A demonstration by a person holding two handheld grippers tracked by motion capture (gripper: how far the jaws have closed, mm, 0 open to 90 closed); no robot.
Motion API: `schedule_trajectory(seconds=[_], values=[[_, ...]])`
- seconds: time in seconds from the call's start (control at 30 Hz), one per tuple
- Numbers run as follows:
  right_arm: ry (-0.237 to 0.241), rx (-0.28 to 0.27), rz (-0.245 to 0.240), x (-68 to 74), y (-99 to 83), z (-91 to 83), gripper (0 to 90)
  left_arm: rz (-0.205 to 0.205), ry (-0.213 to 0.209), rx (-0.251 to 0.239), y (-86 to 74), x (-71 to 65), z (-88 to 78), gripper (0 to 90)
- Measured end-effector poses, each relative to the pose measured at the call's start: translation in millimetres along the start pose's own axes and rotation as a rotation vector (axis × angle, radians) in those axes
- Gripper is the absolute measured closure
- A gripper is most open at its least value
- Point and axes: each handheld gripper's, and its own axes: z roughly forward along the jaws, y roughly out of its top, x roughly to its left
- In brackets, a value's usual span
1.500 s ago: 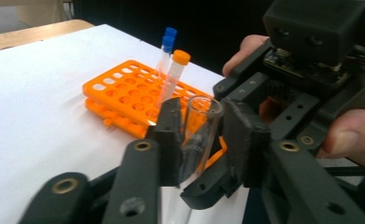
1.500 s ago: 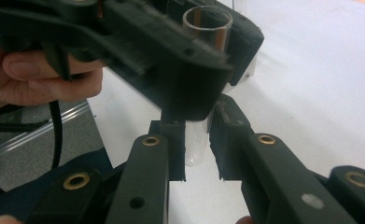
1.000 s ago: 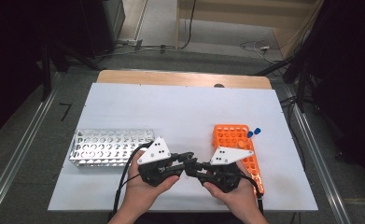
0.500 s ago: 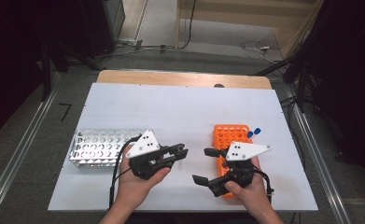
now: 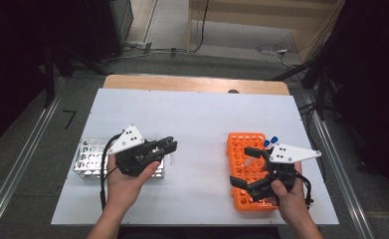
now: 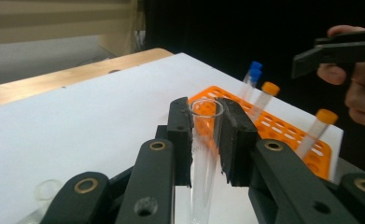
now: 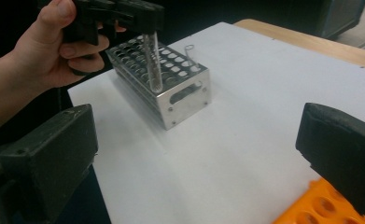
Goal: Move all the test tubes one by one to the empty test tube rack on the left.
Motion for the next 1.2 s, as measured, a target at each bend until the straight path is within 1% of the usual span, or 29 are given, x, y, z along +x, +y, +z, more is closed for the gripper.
schedule_trajectory(seconds=[0.07, 0.3, 0.33, 0.43, 0.6, 0.73, 0.87, 0.97, 1.1, 1.2], values=[[-0.013, -0.006, 0.009, -4.4, -1.4, -5.1, 0.0, -0.006, 0.020, -0.002, 0.1, 6.8, -2.6, 76.3], [-0.056, -0.009, 0.009, -17.1, -8.9, -20.4, 0.0, -0.028, 0.077, -0.016, -1.4, 28.1, -10.8, 76.3], [-0.070, -0.010, 0.013, -19.5, -10.7, -23.3, 0.0, -0.029, 0.082, -0.018, -1.5, 30.1, -11.6, 76.3], [-0.084, -0.013, 0.028, -25.8, -15.8, -28.8, 0.0, -0.038, 0.102, -0.027, -1.6, 37.5, -14.0, 76.3], [-0.106, -0.009, 0.051, -35.4, -25.5, -36.7, 0.0, -0.041, 0.135, -0.038, -0.7, 49.1, -17.4, 76.3], [-0.118, -0.007, 0.060, -42.8, -32.9, -43.1, 0.0, -0.049, 0.156, -0.054, 0.4, 56.3, -18.7, 76.3], [-0.133, -0.008, 0.085, -49.6, -40.7, -50.6, 0.0, -0.046, 0.178, -0.058, -0.3, 61.9, -16.0, 76.3], [-0.150, -0.006, 0.098, -54.7, -46.7, -55.1, 0.0, -0.043, 0.190, -0.057, -2.9, 65.6, -11.0, 76.3], [-0.169, -0.002, 0.117, -62.4, -53.7, -60.5, 0.0, -0.025, 0.216, -0.048, -6.4, 68.2, -4.6, 76.3], [-0.181, -0.001, 0.132, -67.3, -58.6, -63.5, 0.0, -0.030, 0.238, -0.052, -9.7, 71.2, -1.7, 76.3]])
